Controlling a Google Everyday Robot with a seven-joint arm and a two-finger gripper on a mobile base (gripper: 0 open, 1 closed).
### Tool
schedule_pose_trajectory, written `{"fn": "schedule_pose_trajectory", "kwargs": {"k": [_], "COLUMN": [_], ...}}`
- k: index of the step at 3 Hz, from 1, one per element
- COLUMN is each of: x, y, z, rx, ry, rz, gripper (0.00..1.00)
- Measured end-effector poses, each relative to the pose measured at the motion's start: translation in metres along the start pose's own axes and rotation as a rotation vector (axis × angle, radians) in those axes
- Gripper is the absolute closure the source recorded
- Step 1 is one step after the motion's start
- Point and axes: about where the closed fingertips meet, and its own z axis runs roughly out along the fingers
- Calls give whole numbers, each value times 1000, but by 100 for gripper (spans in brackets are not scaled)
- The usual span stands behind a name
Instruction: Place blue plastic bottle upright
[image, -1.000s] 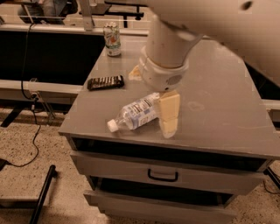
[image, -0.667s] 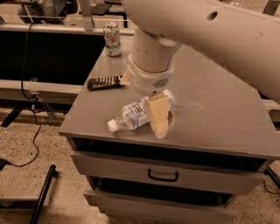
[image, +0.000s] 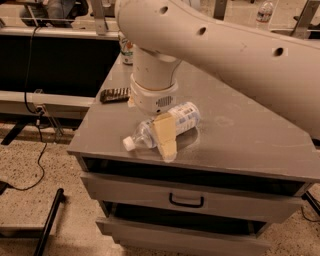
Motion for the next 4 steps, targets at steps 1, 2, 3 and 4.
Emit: {"fn": "schedule_pose_trajectory", "kwargs": {"k": [1,2,3,4], "x": [-2,2,4,15], "y": [-3,-4,-4,-3], "z": [5,7,7,-18], "rx": [-11,20,38,66], "ry": [-23,-38,-44,-121], "rz": [28,55,66,87], "gripper": [25,56,79,100]}}
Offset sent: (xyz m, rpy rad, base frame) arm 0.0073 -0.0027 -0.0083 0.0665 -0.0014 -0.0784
